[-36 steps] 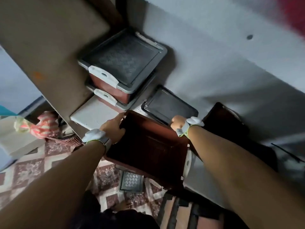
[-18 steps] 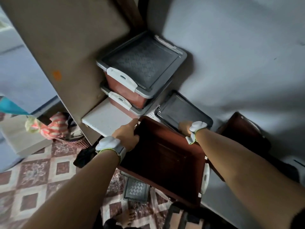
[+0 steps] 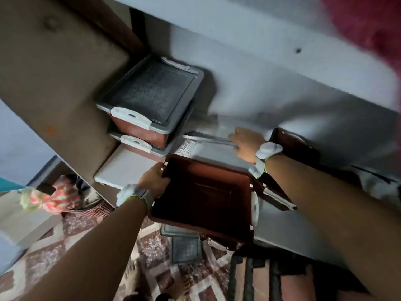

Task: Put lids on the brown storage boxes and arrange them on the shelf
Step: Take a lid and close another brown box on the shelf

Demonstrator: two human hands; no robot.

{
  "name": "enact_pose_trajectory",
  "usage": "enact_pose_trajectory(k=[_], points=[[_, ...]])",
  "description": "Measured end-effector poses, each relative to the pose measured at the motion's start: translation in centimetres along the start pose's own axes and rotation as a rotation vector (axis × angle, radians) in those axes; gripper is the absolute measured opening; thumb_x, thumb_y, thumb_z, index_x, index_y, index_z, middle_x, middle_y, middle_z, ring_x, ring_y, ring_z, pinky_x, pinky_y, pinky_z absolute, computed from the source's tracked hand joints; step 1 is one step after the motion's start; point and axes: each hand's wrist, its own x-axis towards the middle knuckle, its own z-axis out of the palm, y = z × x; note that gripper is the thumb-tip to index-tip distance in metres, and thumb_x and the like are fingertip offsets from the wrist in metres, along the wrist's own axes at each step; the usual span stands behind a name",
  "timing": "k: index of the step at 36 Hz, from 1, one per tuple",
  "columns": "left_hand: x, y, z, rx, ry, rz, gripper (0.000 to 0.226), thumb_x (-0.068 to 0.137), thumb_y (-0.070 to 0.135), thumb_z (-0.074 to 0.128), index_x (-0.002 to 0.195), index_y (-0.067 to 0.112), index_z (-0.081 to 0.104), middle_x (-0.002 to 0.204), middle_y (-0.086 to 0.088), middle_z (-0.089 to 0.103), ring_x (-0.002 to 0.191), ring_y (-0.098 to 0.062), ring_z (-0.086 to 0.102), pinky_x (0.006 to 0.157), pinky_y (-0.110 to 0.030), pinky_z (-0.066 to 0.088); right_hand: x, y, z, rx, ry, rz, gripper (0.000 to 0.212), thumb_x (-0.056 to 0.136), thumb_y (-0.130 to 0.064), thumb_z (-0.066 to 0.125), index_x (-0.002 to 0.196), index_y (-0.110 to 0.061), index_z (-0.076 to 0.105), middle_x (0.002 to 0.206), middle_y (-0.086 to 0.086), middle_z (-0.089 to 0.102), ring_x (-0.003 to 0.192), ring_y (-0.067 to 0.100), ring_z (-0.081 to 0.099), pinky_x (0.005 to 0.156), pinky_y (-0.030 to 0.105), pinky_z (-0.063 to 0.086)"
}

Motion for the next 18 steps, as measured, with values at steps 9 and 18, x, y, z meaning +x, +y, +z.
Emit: enact_pose_trajectory(k=[9, 18], points=[[0.0, 1.3, 0.4, -0.238, 0.005, -0.096, 0.037, 0.080, 0.034, 0.078, 0.105, 0.008, 0.067, 0.097, -0.009, 0.072, 0.095, -0.032, 0.068, 0.086, -0.041, 0.054, -8.6, -2.5, -5.5, -0.073, 0.330, 0.096, 0.021, 0.076, -0.013, 0.062, 0.096, -0.005, 0.061, 0.091, 0.014, 0.062, 0.089, 0.035, 0.058, 0.072, 0.043, 0.040], [0.0, 0.0, -0.8, -0.572, -0.116, -0.097, 0.032, 0.098, 0.024, 0.057, 0.110, -0.005, 0.063, 0.102, -0.032, 0.063, 0.101, -0.031, 0.059, 0.097, -0.051, 0.047, -12.2, -3.2, -12.2, 0.393, 0.486, 0.330, 0.013, 0.082, -0.027, 0.056, 0.091, -0.028, 0.047, 0.077, -0.003, 0.059, 0.082, 0.032, 0.063, 0.080, 0.042, 0.052]])
